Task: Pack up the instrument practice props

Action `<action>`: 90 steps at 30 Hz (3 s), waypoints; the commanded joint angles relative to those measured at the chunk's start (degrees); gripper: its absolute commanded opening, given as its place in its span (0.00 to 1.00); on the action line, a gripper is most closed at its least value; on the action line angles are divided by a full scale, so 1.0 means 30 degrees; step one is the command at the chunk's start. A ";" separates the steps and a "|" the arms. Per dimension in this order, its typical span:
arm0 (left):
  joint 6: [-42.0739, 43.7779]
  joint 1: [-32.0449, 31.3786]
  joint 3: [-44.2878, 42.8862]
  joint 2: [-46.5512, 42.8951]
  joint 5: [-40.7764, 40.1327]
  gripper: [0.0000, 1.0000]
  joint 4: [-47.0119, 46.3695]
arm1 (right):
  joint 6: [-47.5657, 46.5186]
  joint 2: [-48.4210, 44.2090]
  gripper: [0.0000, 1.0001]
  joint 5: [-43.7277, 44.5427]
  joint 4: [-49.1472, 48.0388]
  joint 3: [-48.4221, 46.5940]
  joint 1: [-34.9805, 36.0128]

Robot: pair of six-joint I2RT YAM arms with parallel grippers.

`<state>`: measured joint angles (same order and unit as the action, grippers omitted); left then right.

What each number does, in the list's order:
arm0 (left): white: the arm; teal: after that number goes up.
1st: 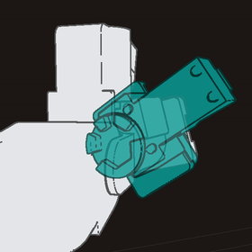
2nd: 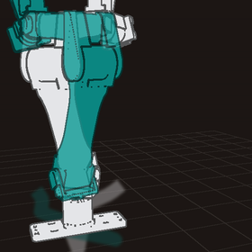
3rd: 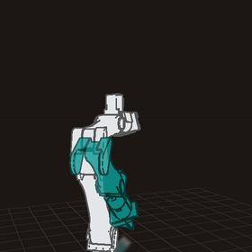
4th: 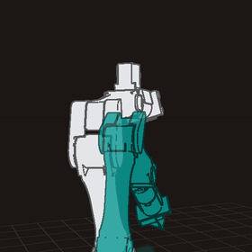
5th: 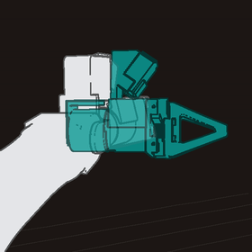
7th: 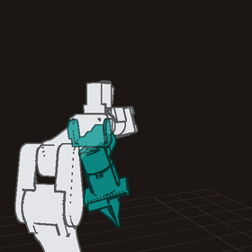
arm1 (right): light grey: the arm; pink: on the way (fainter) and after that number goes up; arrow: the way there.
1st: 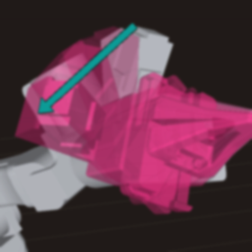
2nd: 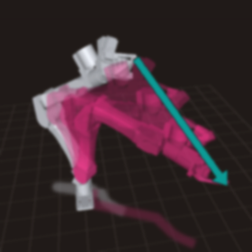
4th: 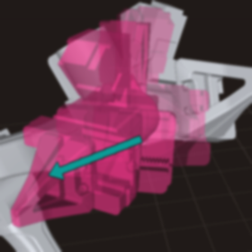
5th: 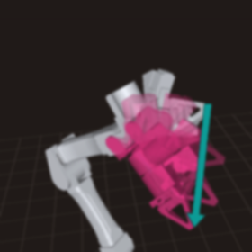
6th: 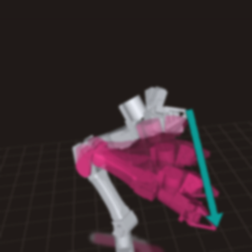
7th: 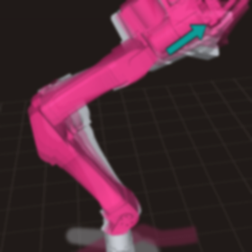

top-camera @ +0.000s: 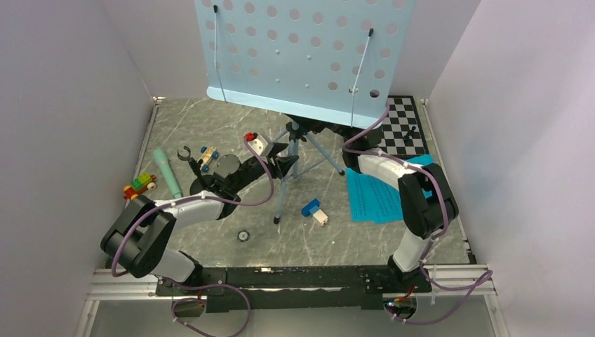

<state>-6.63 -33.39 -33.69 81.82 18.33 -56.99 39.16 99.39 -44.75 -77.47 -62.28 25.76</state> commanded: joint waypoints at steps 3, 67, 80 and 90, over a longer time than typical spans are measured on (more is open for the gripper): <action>0.1000 0.0240 -0.0512 0.0386 -0.1807 0.33 -0.1307 | 0.2668 0.2305 0.00 -0.1355 0.3382 -0.0186 0.0738; -0.7878 0.6351 -0.4532 0.5103 1.2593 0.84 -0.5411 | 0.5389 0.2820 0.00 -0.2741 0.1678 0.0969 0.0547; -0.9688 0.6627 -0.3217 0.4939 1.1612 0.99 -0.9033 | 0.7729 0.4232 0.00 -0.2895 -0.0758 0.1073 -0.0797; -1.3004 0.6451 -0.4385 0.6344 1.2180 0.99 -1.2281 | 0.7719 0.4223 0.00 -0.2983 -0.0768 0.1075 -0.0823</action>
<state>-43.31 -12.93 -44.51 101.45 53.76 -84.97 54.98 106.63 -46.61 -88.23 -63.70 24.29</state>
